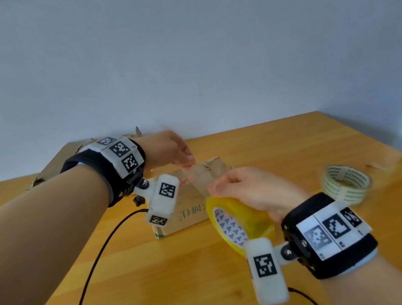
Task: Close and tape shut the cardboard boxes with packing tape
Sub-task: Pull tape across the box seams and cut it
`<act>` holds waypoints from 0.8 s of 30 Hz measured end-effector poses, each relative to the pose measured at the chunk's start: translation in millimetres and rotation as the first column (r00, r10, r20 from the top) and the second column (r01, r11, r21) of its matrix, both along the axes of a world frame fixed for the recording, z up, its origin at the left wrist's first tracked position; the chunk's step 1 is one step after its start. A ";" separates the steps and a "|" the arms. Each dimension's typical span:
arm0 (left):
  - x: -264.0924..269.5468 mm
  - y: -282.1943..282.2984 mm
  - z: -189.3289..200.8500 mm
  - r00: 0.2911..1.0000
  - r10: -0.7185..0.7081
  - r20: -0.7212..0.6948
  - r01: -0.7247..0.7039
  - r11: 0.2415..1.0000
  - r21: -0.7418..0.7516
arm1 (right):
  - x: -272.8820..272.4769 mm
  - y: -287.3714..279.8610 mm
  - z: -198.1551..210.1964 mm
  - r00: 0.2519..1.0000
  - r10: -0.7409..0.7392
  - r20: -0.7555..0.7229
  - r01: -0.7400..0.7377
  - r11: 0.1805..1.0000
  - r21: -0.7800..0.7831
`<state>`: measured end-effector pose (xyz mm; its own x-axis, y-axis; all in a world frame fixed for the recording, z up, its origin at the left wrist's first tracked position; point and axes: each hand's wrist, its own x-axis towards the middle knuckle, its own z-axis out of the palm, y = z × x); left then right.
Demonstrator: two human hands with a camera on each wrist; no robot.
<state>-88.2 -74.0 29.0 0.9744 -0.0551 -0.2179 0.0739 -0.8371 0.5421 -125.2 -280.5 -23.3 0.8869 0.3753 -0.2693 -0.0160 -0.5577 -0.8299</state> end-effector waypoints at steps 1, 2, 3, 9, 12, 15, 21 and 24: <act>1.3 -0.2 4.1 1.000 -0.003 0.018 0.003 1.000 -0.005 | -1.5 -0.5 3.3 1.000 0.008 0.008 -0.008 1.000 -0.003; 3.1 -1.2 8.7 0.999 -0.011 0.032 0.011 1.000 -0.011 | -2.8 -1.2 5.1 1.000 0.011 0.015 -0.011 1.000 0.008; 5.0 -3.3 13.4 0.999 -0.017 0.040 0.018 1.000 -0.016 | -4.9 -2.9 6.9 1.000 0.013 0.022 -0.014 0.999 0.032; 24.9 -25.5 27.9 0.995 -0.056 0.080 0.050 0.996 0.067 | -11.5 -14.1 8.0 0.999 -0.012 0.052 0.009 0.998 0.058; 38.2 -34.0 24.7 0.992 -0.073 0.100 0.060 0.990 0.125 | -13.9 -12.7 1.2 0.998 -0.067 -0.014 0.068 0.991 0.114; 47.7 -33.4 22.4 0.993 -0.044 0.108 0.024 0.984 0.175 | -15.3 -12.7 -11.0 0.991 -0.130 -0.043 0.135 0.981 0.139; 65.1 -25.6 12.8 0.998 -0.055 0.017 0.051 0.982 0.183 | -10.6 -10.8 -15.0 0.980 -0.174 -0.091 0.189 0.965 0.183; 73.8 -24.0 7.0 0.998 -0.065 0.001 0.064 0.986 0.152 | -3.9 -10.0 -17.0 0.983 -0.177 -0.050 0.183 0.970 0.158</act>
